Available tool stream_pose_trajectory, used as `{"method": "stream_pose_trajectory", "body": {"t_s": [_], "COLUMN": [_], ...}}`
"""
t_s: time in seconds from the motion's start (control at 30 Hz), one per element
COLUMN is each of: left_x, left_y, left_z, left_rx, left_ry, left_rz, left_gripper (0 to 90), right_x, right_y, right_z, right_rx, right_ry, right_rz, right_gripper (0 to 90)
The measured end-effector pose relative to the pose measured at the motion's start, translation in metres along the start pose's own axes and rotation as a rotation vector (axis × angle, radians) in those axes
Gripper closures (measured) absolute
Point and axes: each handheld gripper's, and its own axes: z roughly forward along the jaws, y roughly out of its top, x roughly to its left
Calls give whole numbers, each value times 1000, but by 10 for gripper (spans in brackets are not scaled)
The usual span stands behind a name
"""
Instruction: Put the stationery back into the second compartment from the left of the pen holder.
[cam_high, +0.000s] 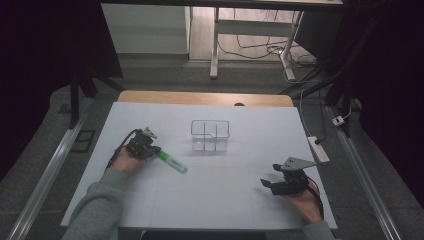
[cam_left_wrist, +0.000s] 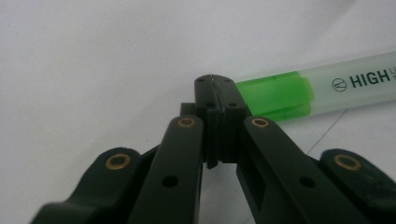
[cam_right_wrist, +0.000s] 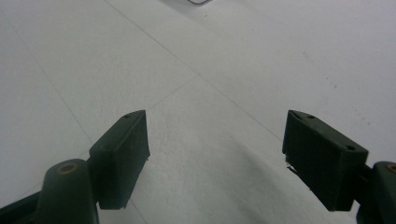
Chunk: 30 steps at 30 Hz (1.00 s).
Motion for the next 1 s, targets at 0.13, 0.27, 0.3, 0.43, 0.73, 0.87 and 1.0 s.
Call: {"method": "stream_pose_trajectory", "body": {"t_s": [0.13, 0.27, 0.3, 0.43, 0.73, 0.87, 1.0], "left_x": [-1, -4, -5, -9, -22, -30, -38], "left_y": [-1, 0, 0, 1, 5, 8, 11], "left_z": [1, 1, 1, 1, 2, 4, 5], "left_rx": [3, 3, 5, 8, 21, 25, 30], "left_ry": [-8, -21, -20, -24, -33, -44, -56], "left_rz": [0, 8, 11, 24, 60, 77, 98], "left_gripper": [891, 891, 891, 891, 891, 891, 891], "right_x": [1, 2, 2, 3, 5, 5, 4], "right_y": [0, 1, 1, 3, 4, 4, 4], "right_z": [1, 1, 1, 2, 2, 2, 2], "right_rx": [5, 4, 5, 7, 3, 5, 6], "right_ry": [1, 3, -2, 4, 6, 3, 2], "right_rz": [-4, -6, -10, -14, -24, -29, -26], "right_gripper": [223, 223, 223, 223, 225, 225, 225]}}
